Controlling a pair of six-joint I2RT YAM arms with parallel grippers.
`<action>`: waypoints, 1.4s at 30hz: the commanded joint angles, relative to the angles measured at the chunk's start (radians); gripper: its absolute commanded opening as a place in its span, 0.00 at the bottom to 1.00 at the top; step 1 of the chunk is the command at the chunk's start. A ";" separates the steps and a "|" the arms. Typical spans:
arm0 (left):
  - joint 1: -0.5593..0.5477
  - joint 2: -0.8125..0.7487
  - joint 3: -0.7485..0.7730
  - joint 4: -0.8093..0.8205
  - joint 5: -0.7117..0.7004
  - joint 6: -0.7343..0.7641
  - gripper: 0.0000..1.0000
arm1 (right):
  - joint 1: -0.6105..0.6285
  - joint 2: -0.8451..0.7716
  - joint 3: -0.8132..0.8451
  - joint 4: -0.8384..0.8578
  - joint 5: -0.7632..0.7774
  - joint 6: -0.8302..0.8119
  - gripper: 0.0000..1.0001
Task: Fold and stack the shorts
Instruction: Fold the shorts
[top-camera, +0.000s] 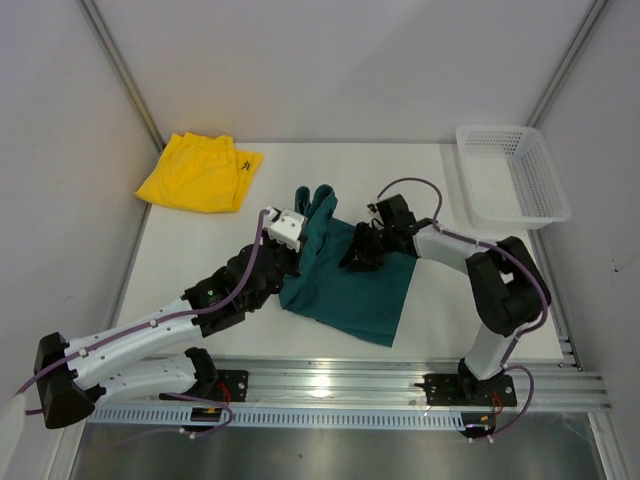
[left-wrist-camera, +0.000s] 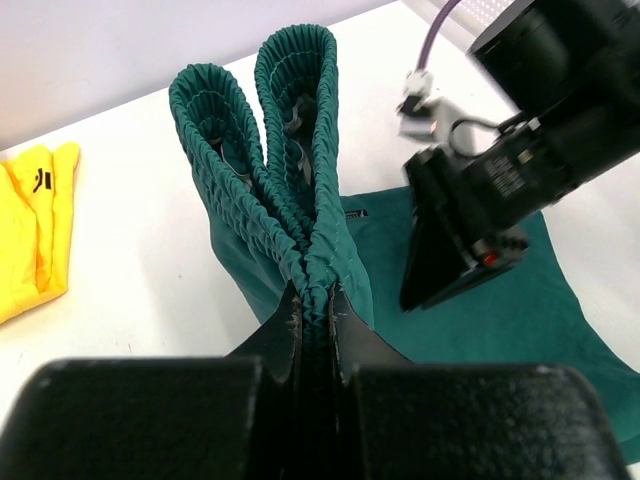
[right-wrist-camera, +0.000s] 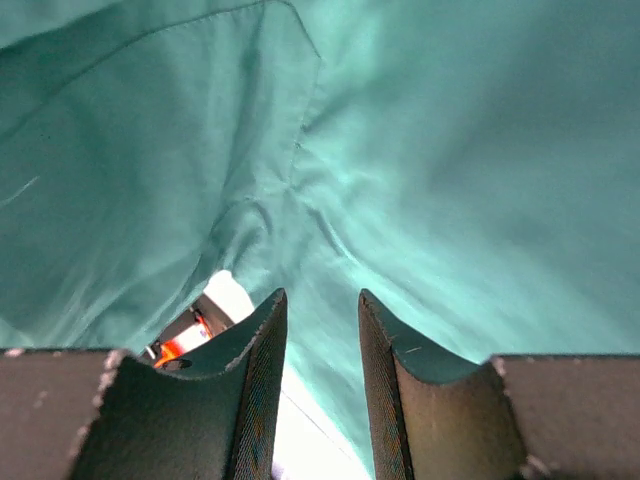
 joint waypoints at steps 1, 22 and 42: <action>-0.009 -0.028 0.040 0.061 0.021 0.029 0.00 | -0.054 -0.125 -0.046 -0.075 0.063 -0.058 0.37; -0.153 0.272 0.212 0.101 -0.047 0.074 0.00 | -0.334 -0.515 -0.399 -0.242 0.192 -0.214 0.34; -0.313 0.794 0.535 -0.069 -0.179 -0.121 0.00 | -0.438 -0.605 -0.422 -0.220 0.153 -0.220 0.30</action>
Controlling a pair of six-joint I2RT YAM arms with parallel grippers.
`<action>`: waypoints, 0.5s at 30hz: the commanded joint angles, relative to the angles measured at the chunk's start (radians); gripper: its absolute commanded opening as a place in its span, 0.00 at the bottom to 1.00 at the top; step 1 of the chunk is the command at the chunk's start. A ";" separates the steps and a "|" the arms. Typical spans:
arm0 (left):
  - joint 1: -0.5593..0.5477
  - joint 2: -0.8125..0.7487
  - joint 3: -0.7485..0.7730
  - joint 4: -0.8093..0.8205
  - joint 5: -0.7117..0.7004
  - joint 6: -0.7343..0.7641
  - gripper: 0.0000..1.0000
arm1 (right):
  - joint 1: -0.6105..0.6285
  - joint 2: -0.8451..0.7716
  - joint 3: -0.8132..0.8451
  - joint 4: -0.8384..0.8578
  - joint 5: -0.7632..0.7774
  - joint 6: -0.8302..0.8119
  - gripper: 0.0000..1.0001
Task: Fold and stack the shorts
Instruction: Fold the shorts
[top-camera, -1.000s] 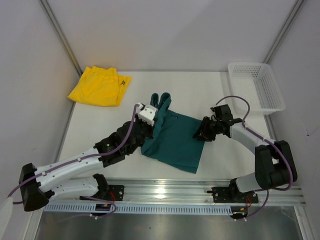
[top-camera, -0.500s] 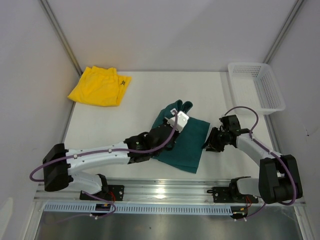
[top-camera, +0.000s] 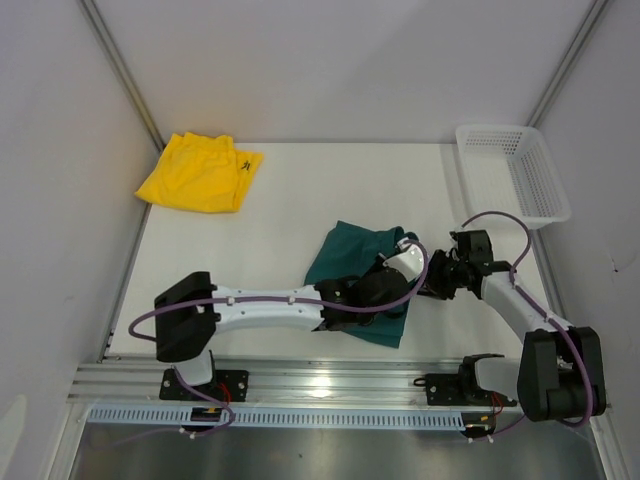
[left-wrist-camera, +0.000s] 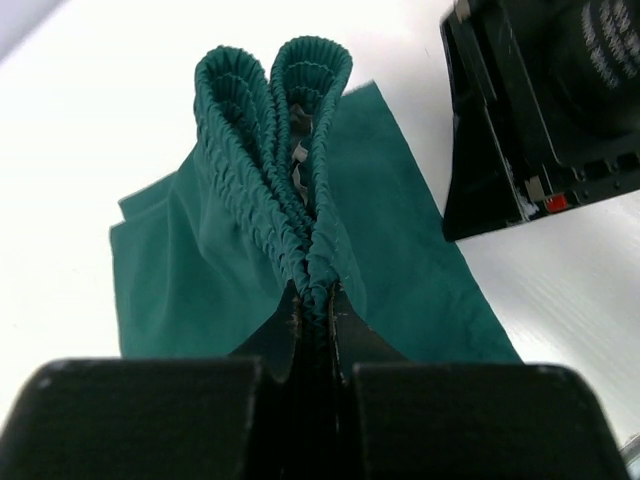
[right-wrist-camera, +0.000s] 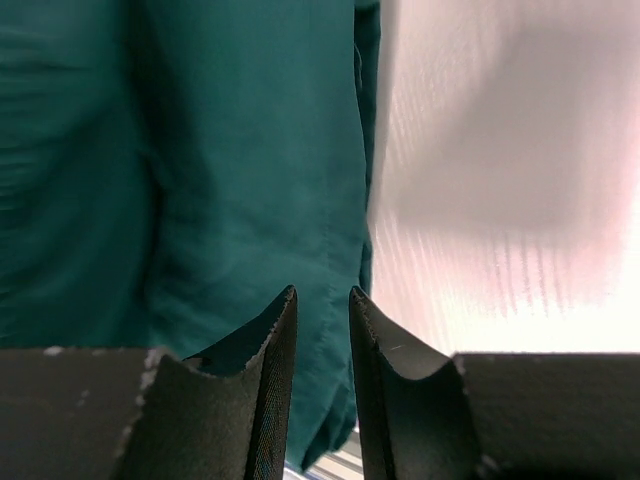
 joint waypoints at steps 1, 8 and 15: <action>-0.011 0.069 0.121 -0.051 -0.041 -0.096 0.00 | -0.031 -0.029 0.044 -0.010 -0.008 -0.026 0.30; -0.021 0.146 0.132 -0.032 0.028 -0.163 0.12 | -0.083 0.005 0.039 0.028 -0.031 -0.038 0.30; -0.021 0.042 0.013 0.157 0.419 -0.134 0.80 | -0.146 0.057 0.027 0.062 -0.048 -0.063 0.30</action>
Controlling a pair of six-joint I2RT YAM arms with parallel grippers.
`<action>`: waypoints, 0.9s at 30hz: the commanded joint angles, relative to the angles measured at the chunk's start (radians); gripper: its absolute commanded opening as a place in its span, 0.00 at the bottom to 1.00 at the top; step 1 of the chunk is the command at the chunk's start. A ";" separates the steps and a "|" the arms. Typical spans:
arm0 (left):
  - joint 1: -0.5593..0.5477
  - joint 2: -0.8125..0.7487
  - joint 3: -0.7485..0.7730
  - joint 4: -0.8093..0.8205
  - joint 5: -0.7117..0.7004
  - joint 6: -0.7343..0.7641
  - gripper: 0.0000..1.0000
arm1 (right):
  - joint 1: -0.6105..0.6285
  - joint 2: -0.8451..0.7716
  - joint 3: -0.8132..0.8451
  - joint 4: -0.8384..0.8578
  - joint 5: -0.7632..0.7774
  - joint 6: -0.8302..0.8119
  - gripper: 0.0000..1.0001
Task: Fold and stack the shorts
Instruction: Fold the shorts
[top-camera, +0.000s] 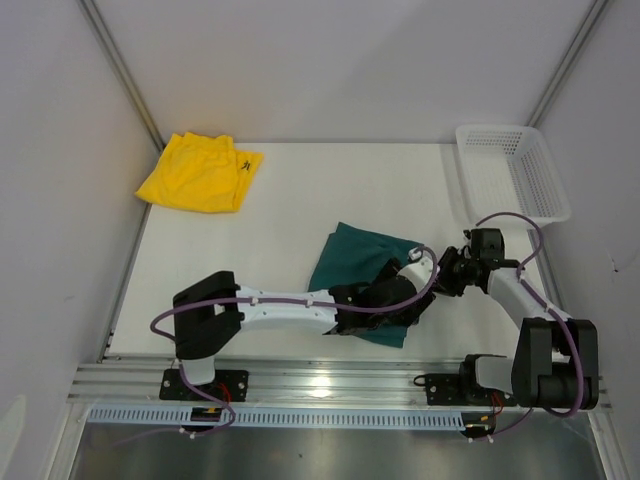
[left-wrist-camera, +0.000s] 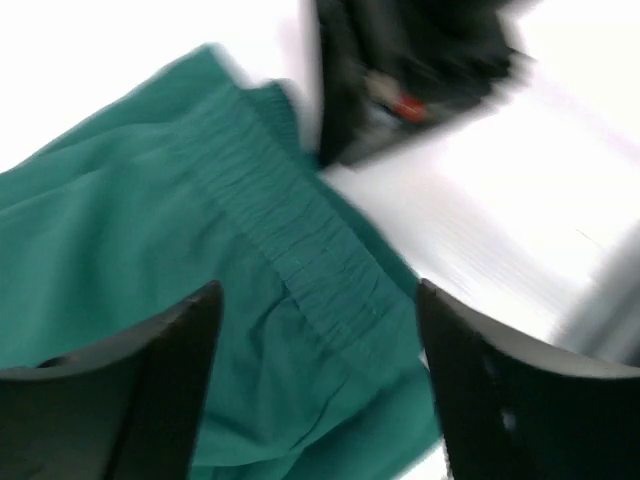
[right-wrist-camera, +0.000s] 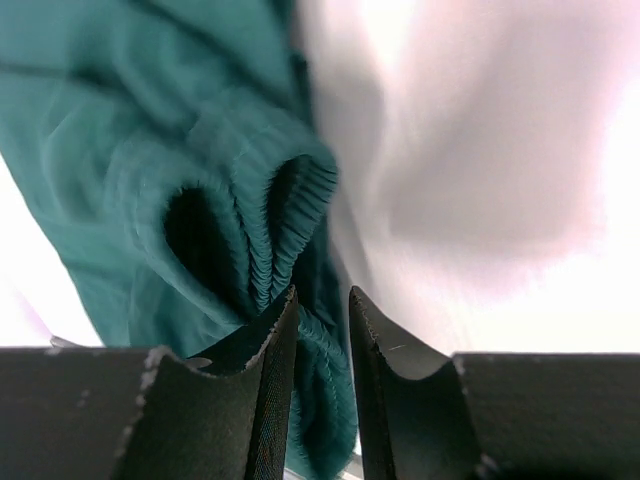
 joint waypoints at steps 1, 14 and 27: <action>-0.006 -0.097 -0.029 0.131 0.288 0.000 0.84 | -0.039 0.018 0.010 0.043 -0.020 -0.034 0.31; 0.259 -0.359 -0.224 0.130 0.471 -0.225 0.99 | -0.082 -0.098 0.027 -0.002 -0.019 -0.023 0.56; 0.355 -0.355 -0.307 0.059 0.520 -0.276 0.96 | 0.003 -0.200 0.064 0.141 -0.165 0.071 0.36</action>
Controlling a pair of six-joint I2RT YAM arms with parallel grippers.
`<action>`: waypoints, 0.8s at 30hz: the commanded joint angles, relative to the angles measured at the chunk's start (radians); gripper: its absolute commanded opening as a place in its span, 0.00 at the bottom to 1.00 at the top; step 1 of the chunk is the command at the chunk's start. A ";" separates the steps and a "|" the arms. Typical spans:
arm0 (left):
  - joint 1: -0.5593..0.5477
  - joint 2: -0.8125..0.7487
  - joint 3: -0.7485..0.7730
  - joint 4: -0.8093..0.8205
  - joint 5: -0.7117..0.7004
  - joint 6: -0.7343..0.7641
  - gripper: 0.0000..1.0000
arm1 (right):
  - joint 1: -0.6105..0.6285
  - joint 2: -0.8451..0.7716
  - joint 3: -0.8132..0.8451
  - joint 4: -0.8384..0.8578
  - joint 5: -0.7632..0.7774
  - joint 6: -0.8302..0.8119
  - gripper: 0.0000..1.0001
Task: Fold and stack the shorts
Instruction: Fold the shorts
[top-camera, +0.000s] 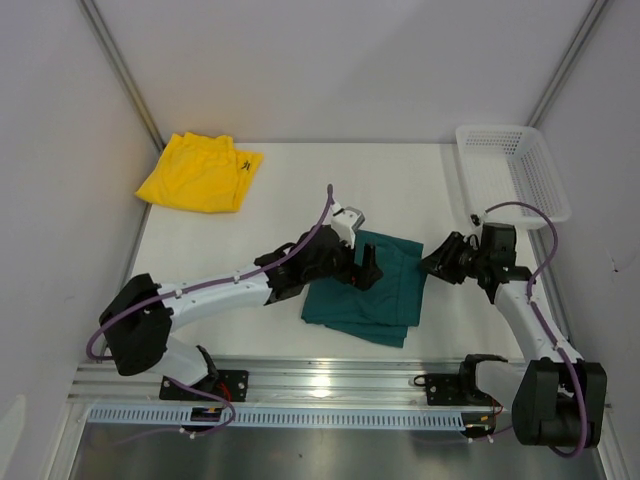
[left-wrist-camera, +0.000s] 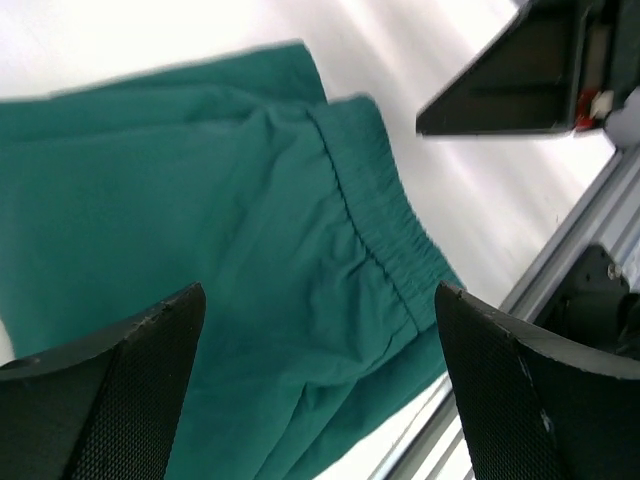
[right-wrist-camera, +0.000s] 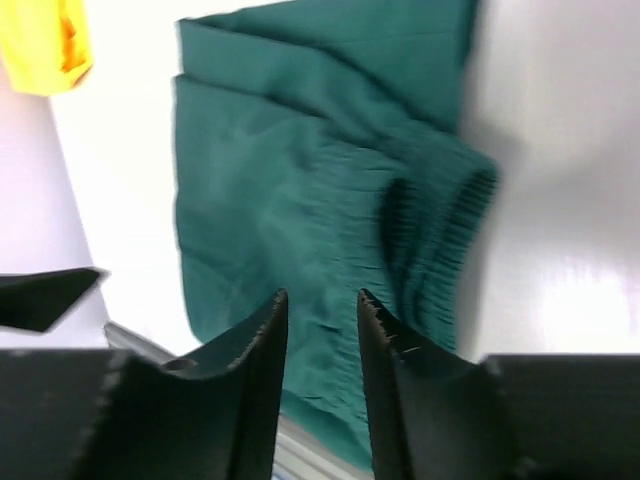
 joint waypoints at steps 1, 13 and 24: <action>-0.001 0.017 -0.047 0.053 0.095 -0.044 0.95 | 0.070 0.009 0.082 0.103 -0.069 0.047 0.34; -0.054 0.034 -0.212 0.356 0.249 -0.062 0.81 | 0.246 0.326 0.126 0.563 -0.192 0.265 0.09; -0.076 0.215 -0.298 0.572 0.290 -0.105 0.67 | 0.190 0.694 -0.006 1.037 -0.302 0.372 0.04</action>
